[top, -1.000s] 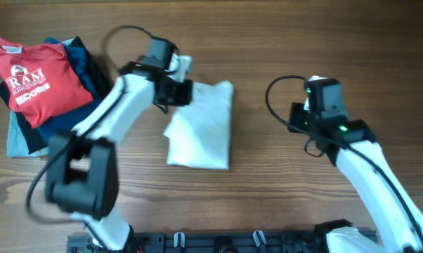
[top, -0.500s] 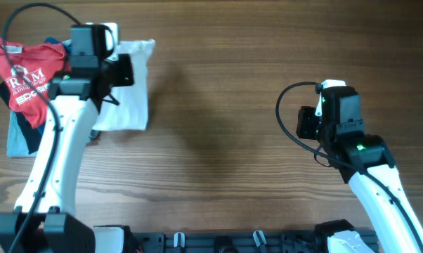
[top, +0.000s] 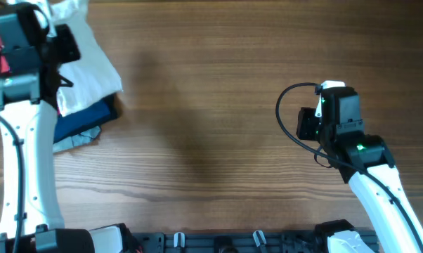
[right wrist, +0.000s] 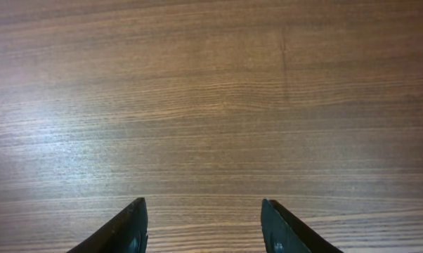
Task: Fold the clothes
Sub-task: 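Lift the folded white shirt with the left gripper toward the clothes stack, then lower the white shirt onto the red shirt stack and open the left gripper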
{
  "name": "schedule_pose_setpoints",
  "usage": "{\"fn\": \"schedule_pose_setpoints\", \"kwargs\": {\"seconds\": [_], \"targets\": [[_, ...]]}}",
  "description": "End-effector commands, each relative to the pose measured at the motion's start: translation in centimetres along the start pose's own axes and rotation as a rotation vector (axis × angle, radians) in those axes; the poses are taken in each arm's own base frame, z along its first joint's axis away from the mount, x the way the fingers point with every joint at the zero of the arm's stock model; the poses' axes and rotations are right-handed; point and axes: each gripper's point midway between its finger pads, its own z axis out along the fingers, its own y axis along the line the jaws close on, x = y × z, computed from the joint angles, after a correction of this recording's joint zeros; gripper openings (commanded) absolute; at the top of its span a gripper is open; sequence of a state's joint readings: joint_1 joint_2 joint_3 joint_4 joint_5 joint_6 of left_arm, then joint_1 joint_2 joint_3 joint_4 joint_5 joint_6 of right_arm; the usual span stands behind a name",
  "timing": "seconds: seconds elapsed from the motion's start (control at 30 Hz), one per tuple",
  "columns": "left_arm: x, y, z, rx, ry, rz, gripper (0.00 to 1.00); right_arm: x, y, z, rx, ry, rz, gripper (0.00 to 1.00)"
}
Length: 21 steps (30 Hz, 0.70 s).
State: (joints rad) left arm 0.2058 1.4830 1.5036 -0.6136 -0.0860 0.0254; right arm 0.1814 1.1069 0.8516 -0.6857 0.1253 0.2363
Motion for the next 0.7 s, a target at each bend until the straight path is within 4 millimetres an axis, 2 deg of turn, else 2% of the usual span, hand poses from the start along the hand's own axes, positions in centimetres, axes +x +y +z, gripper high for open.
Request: {"fn": "schedule_pose_setpoints", "kwargs": {"seconds": [0.0,0.2,0.43,0.67], "targets": [[-2.3,4.1,-1.0,-0.088,-0.073,-0.031,0.04,-0.4,-0.3,0.3,0.025,0.007,-0.011,0.52],[-1.2,8.9,1.6,-0.174,-0.041,-0.087,0.04,-0.3,-0.3,0.5,0.027,0.012,-0.01,0.52],[0.1,13.2,5.0,-0.243,-0.018,-0.132,0.04,-0.1,-0.4,0.5,0.029,0.021,-0.008,0.52],[2.8,17.2,7.3,-0.304,0.043,-0.18,0.06,-0.1,-0.4,0.5,0.028,0.02,-0.001,0.52]]}}
